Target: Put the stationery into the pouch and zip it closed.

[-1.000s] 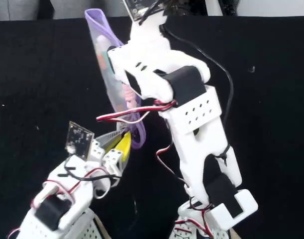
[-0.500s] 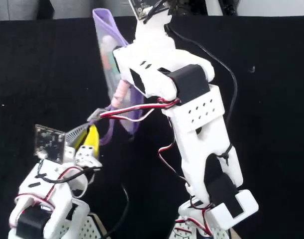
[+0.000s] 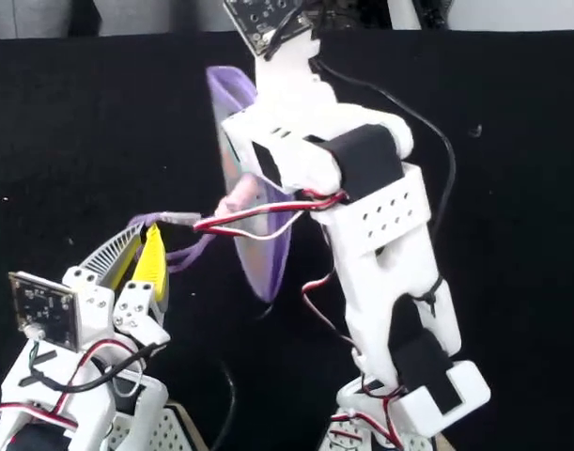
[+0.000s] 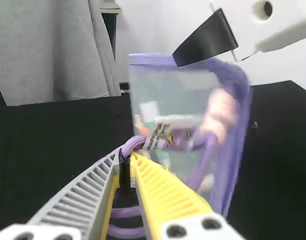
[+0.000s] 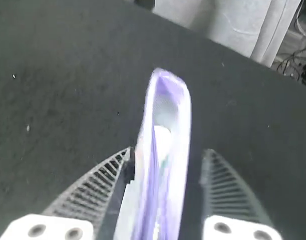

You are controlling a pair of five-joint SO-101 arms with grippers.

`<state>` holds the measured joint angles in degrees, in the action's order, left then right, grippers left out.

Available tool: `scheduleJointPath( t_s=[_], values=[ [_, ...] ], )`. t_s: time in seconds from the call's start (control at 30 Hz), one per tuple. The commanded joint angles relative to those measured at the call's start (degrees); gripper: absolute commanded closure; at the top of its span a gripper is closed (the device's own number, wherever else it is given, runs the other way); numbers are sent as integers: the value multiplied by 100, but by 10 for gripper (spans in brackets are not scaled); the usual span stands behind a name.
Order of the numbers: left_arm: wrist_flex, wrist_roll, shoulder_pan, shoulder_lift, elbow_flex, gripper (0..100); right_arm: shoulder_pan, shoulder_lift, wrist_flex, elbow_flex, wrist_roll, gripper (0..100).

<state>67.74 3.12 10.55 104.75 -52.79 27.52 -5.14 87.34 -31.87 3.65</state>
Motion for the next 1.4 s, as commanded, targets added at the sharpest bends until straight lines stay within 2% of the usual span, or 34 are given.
scheduleJointPath(
  t_s=[0.0, 0.27, 0.47, 0.57, 0.8, 1.07, 1.17, 1.27, 1.37],
  values=[
    [-237, -35, -40, -26, 207, 971, -18, -127, 53, -462, 70, 719],
    [-290, -35, -48, -26, 242, 971, -35, -593, 264, -1209, 114, 716],
    [-642, -9, -796, -26, 224, 971, -88, -848, 1090, -1200, 1547, 719],
    [-809, 9, -1130, -26, 207, 971, -273, -1059, 1345, -1174, 1890, 719],
    [-818, 9, -1156, -26, 251, 971, -730, -1789, 1363, -365, 2760, 719],
    [-835, 18, -1121, -26, 259, 971, -686, -3178, 1354, 2097, 2629, 719],
    [-1064, 79, -1121, -26, 215, 971, -229, -4004, 1345, 2809, 2295, 719],
    [-1213, 519, -1121, -44, 233, 971, 527, -4690, 1284, 3451, 1916, 719],
    [-1222, 826, -1121, -62, 259, 971, 993, -5042, 1029, 4207, 1213, 719]
  ],
)
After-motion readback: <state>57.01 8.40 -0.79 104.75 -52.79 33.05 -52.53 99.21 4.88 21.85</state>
